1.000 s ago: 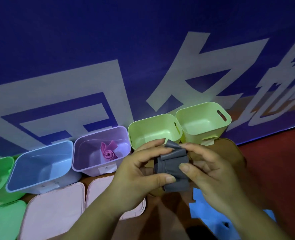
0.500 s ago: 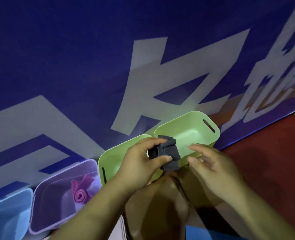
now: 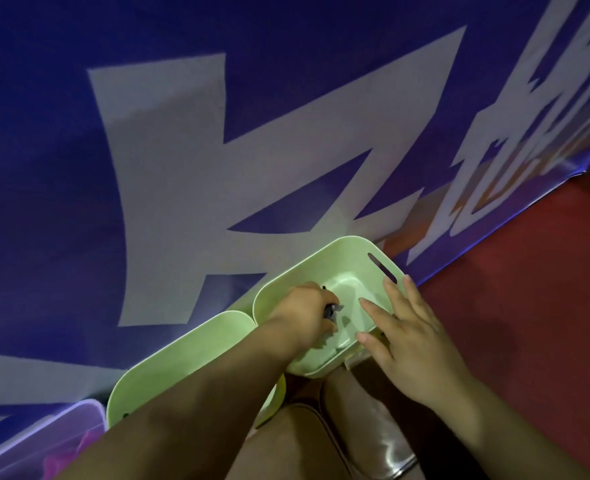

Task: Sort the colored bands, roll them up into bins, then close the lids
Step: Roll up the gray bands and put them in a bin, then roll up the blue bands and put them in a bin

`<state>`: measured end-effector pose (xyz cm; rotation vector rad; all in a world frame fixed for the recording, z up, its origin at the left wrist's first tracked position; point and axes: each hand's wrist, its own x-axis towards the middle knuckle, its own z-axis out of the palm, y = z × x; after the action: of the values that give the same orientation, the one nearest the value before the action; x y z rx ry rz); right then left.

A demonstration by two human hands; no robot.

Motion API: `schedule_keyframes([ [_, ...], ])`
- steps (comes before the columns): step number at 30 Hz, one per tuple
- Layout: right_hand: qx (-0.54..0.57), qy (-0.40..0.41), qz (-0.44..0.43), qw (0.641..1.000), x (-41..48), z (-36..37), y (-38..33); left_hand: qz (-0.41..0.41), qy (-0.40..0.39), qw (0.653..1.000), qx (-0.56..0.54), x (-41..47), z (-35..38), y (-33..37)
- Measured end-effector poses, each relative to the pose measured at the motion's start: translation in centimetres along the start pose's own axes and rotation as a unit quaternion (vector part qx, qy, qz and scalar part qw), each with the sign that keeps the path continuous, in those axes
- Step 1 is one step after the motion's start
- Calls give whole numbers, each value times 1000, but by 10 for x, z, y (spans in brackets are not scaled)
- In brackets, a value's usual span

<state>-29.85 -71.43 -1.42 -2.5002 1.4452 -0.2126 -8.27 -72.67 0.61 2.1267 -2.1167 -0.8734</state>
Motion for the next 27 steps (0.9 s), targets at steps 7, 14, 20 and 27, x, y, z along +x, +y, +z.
schedule_keyframes([
  [7,15,3,-4,1000,-2,2,3,-28,-64,997,26,13,19,-9],
  [14,86,30,-4,996,-23,-12,-6,-26,17,999,-6,-45,-1,8],
  [20,125,53,-33,990,-93,-13,-17,20,104,994,-4,-163,19,20],
  [27,146,-30,8,989,-182,14,-19,-25,90,995,-19,-257,110,33],
])
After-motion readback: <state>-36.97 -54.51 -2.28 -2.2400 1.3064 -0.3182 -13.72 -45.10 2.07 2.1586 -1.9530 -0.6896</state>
